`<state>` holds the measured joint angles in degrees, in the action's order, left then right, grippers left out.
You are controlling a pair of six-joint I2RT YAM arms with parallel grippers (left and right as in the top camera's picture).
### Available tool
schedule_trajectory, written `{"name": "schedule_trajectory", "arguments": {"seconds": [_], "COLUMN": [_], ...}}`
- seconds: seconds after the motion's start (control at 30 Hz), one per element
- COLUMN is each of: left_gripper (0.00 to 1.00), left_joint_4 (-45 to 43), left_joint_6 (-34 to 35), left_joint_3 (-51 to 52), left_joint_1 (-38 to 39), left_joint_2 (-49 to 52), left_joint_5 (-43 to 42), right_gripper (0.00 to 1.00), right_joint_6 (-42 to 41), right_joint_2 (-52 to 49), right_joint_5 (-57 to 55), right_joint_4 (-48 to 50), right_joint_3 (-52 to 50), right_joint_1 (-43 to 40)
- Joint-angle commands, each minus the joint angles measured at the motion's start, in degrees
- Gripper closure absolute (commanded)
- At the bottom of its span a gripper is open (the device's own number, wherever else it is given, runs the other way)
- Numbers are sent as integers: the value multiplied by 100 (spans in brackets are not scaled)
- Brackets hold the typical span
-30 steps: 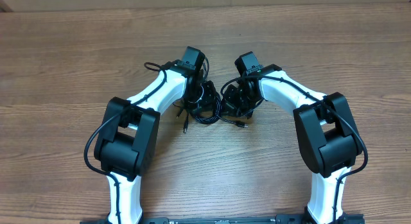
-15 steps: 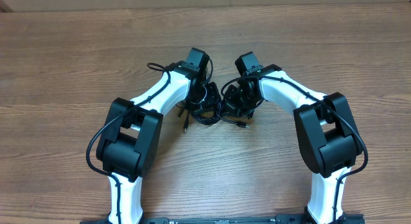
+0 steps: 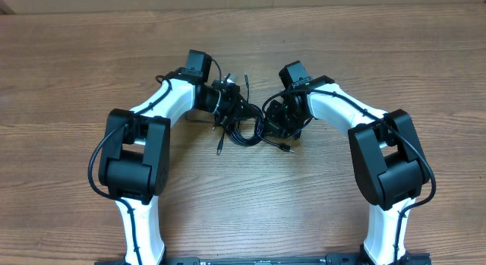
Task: Untangle cables
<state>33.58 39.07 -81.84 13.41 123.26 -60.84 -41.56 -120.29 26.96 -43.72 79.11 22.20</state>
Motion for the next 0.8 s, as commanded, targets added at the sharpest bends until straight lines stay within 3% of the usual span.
{"name": "schedule_trajectory", "arguments": {"seconds": [0.0,0.17,0.27,0.33,0.43,0.57,0.77], "left_gripper": [96,96,90,80,77,86,82], "left_joint_4": [39,778,1001,1010,951,1027,1954], "left_joint_6": [-203,-503,-498,-474,-433,-498,-597], "left_joint_3": [-50,-50,-50,-50,-50,-181,-1287], "left_joint_1": [-15,420,658,789,852,833,841], "left_joint_2": [-50,-50,-50,-50,-50,-55,-170], "left_joint_5": [-149,1287,1996,2468,2745,2684,4105], "right_gripper": [96,96,96,96,96,96,96], "right_joint_6": [136,136,136,133,136,136,136], "right_joint_2": [-26,-26,-26,-26,-26,-26,-26], "right_joint_5": [-149,-144,-146,-146,-149,-149,-149], "right_joint_4": [0,-31,-28,-26,-24,-26,-26], "right_joint_3": [-116,-116,-116,-116,-116,-116,-116], "right_joint_1": [68,68,68,68,68,68,68]}}
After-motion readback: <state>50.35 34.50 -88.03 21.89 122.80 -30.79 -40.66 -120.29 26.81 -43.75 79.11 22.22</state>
